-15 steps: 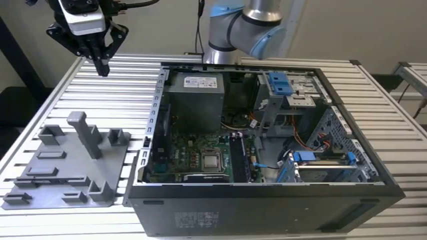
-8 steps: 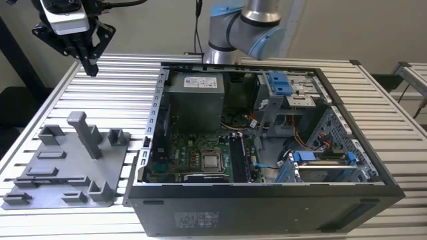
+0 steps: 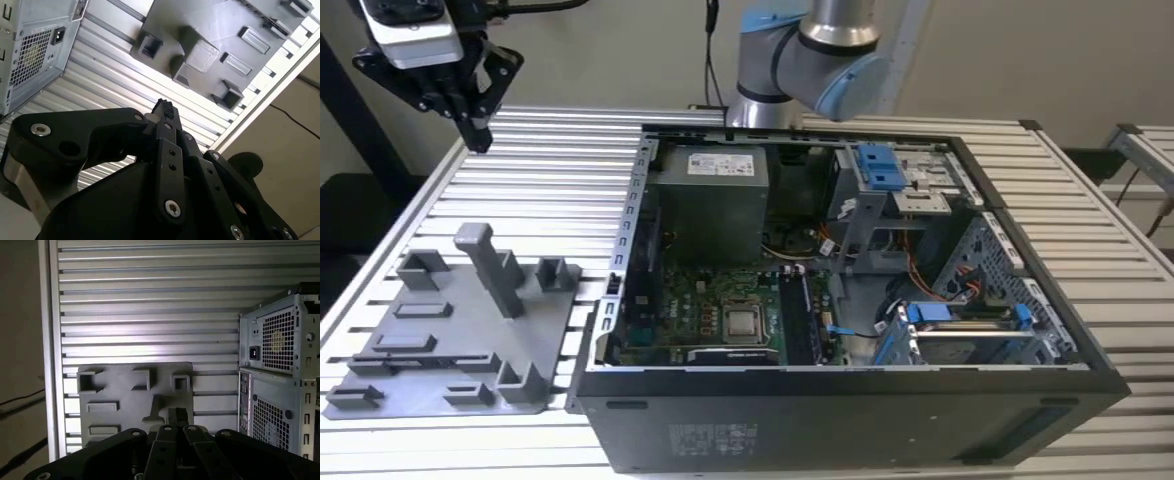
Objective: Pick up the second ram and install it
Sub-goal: 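Reach for the second ram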
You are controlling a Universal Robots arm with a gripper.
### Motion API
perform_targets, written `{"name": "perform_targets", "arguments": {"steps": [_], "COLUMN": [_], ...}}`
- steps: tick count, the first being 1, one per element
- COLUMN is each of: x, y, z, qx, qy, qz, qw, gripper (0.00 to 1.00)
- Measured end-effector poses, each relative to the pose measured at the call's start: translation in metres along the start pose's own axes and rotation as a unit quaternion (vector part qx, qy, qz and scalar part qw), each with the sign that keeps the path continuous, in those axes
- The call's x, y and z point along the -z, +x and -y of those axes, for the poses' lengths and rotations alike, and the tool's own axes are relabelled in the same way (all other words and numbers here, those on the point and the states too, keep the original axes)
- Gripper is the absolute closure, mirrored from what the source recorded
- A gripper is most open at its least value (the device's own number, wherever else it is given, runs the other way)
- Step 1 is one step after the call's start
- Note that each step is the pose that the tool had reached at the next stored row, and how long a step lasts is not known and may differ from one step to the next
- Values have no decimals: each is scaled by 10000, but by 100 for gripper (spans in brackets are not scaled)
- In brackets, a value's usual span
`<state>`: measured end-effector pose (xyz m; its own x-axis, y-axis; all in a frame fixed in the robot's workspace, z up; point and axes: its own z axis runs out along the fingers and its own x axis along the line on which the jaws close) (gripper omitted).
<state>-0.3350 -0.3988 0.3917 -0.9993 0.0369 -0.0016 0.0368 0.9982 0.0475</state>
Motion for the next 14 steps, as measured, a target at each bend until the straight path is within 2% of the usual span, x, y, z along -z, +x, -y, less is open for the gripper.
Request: {"name": "perform_targets", "arguments": {"steps": [10, 14], "x": [-4, -6], "y": [235, 305], "z": [9, 11], "qx": [22, 22], "qy": [-1, 0], "qz": [-2, -19], "qw": [10000, 10000], "gripper": [89, 89]}}
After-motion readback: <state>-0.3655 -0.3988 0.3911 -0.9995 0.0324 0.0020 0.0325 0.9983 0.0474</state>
